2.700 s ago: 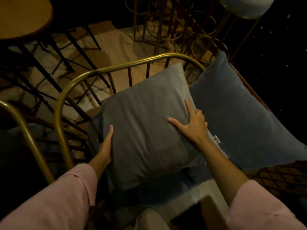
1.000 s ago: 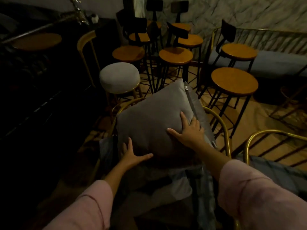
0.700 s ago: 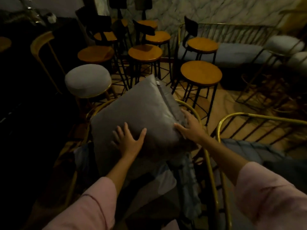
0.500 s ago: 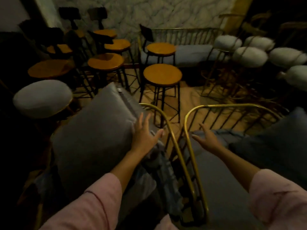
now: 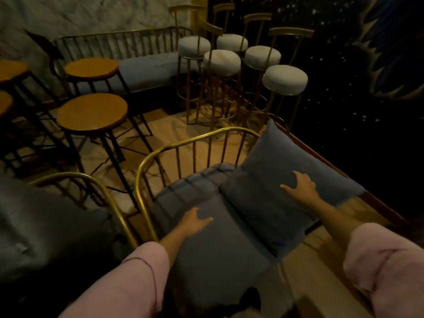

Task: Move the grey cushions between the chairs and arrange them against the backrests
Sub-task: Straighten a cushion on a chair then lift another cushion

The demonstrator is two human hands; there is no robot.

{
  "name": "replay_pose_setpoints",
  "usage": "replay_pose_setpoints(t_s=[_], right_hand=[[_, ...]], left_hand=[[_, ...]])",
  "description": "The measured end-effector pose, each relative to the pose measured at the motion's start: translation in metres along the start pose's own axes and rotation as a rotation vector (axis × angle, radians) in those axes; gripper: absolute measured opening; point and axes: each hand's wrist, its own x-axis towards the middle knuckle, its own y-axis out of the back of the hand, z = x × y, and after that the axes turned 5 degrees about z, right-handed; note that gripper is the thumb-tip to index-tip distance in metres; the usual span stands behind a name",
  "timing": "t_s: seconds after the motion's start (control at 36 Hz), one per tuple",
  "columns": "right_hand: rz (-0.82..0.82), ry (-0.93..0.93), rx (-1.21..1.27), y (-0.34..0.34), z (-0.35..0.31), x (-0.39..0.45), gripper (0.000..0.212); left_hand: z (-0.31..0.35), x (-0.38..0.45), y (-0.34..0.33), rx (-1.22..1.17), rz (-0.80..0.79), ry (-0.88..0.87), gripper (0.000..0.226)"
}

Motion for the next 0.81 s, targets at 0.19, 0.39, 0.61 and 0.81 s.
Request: replay_pose_setpoints(t_s=[0.19,0.39,0.61,0.81], right_hand=[[0.01,0.057,-0.174,0.018,0.05,0.099,0.086],[-0.074,0.122,-0.229,-0.011,0.084,0.168,0.121],[-0.006,0.126,-0.334,-0.036,0.104,0.196,0.133],[0.07,0.186,-0.302,-0.041,0.112,0.203,0.13]], left_hand=[[0.053,0.063,-0.101,-0.3,-0.021,0.314,0.033],[0.071,0.126,-0.189,-0.461,-0.018,0.498,0.035],[0.084,0.182,-0.273,-0.811,-0.029,0.704,0.069],[0.087,0.206,-0.3,-1.185,0.077,0.699,0.09]])
